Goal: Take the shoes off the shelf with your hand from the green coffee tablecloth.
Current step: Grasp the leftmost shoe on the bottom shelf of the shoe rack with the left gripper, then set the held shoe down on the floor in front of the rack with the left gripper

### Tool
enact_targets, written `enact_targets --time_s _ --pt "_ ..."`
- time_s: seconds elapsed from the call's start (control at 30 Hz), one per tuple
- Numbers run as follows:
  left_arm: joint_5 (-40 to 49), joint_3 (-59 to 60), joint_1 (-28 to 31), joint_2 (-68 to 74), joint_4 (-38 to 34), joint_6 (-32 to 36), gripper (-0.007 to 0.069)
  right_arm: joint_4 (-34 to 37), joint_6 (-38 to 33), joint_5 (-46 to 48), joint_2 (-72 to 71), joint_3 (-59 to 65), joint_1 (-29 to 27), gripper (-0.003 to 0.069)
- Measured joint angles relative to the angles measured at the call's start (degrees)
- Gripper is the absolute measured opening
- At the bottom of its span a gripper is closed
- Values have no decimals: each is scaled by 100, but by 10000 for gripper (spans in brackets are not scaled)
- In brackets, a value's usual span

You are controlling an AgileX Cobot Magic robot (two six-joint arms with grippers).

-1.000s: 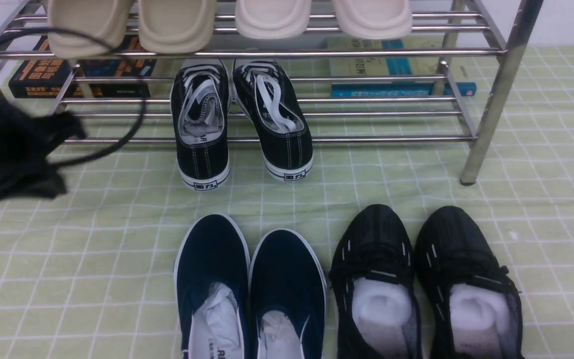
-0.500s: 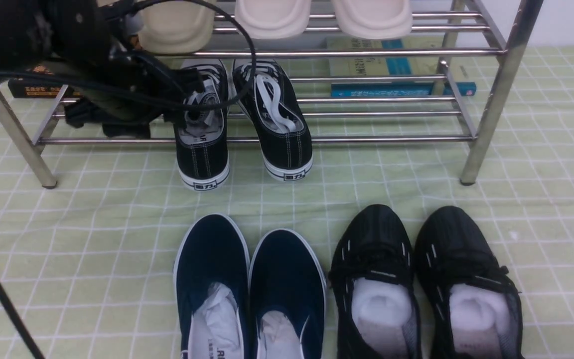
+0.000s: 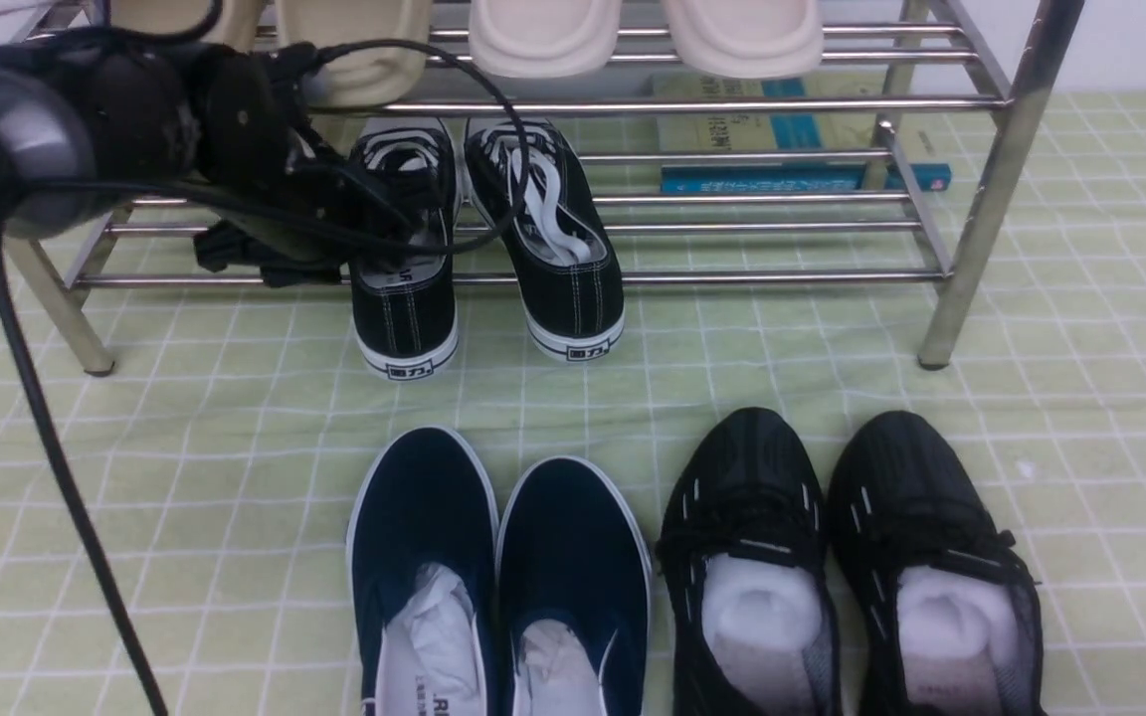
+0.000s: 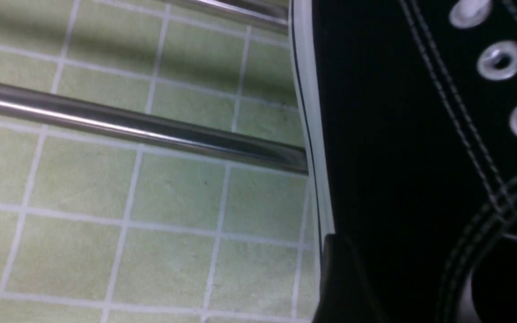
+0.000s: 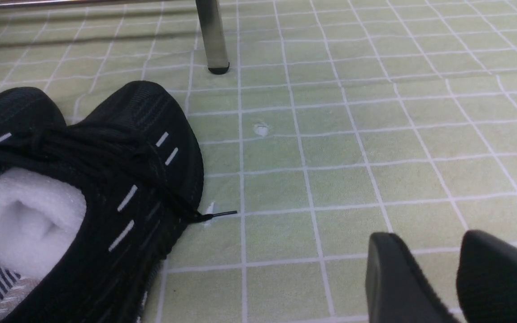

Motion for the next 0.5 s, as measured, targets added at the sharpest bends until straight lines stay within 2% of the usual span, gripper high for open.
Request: enact_targets --time_s 0.13,0.3,0.37,0.5 --pt "-181 0 0 156 7 0 366 0 0 0 0 0 0 237" --pt "-80 0 5 185 146 0 118 0 0 0 0 0 0 237" --pt "15 0 24 155 174 0 45 0 0 0 0 0 0 237" --pt "467 6 31 -115 56 -3 15 0 0 0 0 0 0 237"
